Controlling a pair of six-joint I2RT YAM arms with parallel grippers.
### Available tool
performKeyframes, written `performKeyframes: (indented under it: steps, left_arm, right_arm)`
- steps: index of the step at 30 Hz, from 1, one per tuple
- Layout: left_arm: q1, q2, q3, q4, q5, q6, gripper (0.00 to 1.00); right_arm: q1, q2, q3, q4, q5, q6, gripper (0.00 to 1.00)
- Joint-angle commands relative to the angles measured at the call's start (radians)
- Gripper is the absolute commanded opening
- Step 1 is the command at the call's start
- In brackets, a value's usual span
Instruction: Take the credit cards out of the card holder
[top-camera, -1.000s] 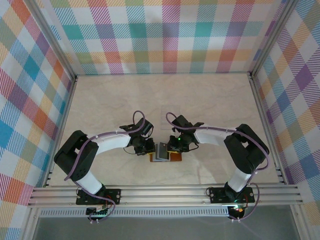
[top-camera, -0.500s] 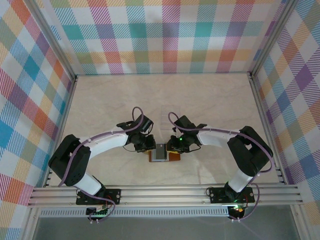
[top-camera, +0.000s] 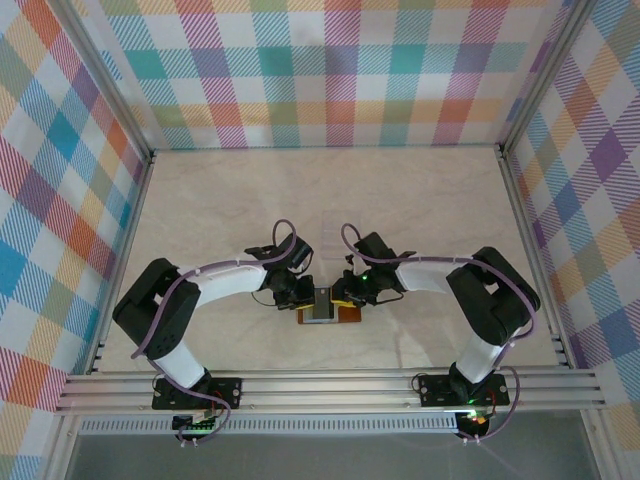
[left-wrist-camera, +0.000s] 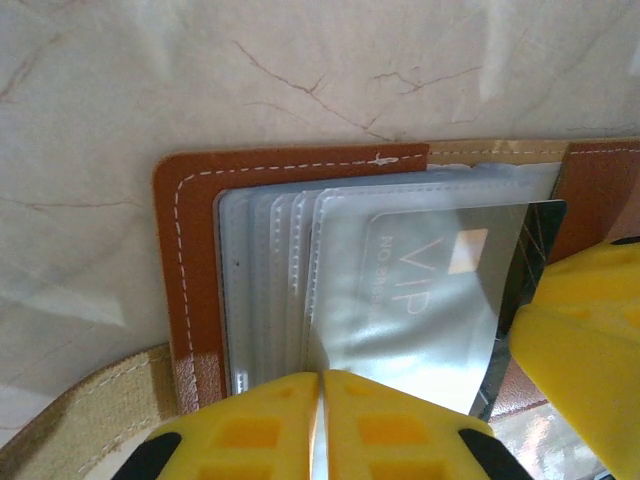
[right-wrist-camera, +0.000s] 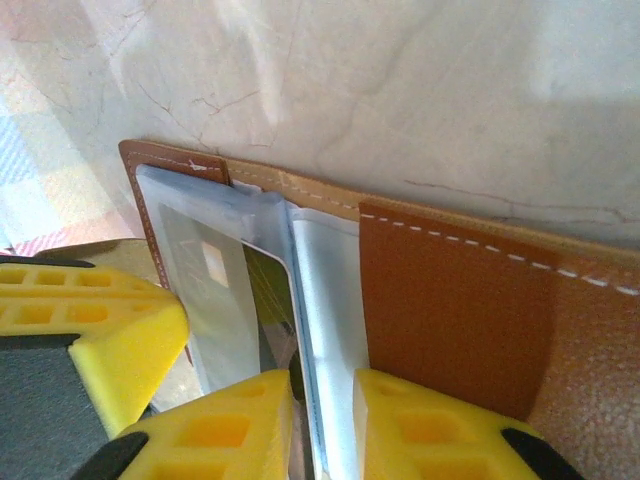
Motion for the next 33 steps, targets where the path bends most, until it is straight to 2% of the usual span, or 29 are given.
performKeyframes:
  steps: [1, 5, 15, 23, 33]
  left_arm:
    - [-0.006, 0.042, -0.016, -0.037, -0.023, 0.019, 0.12]
    - [-0.006, 0.047, -0.017, -0.041, -0.025, 0.021, 0.12]
    - [-0.006, 0.052, -0.022, -0.035, -0.025, 0.018, 0.12]
    - [-0.007, 0.042, -0.015, -0.072, -0.062, 0.025, 0.11]
    - [-0.007, 0.035, -0.015, -0.083, -0.074, 0.023, 0.12]
  right_arm:
    - [-0.009, 0.01, -0.035, 0.087, -0.061, 0.02, 0.23]
    - [-0.014, 0.015, -0.074, 0.196, -0.111, 0.057, 0.21]
    - [-0.016, 0.079, -0.091, 0.28, -0.15, 0.09, 0.21]
    - [-0.032, -0.004, -0.117, 0.188, -0.048, 0.061, 0.13]
    - [-0.071, -0.066, -0.122, 0.089, -0.006, 0.017, 0.12]
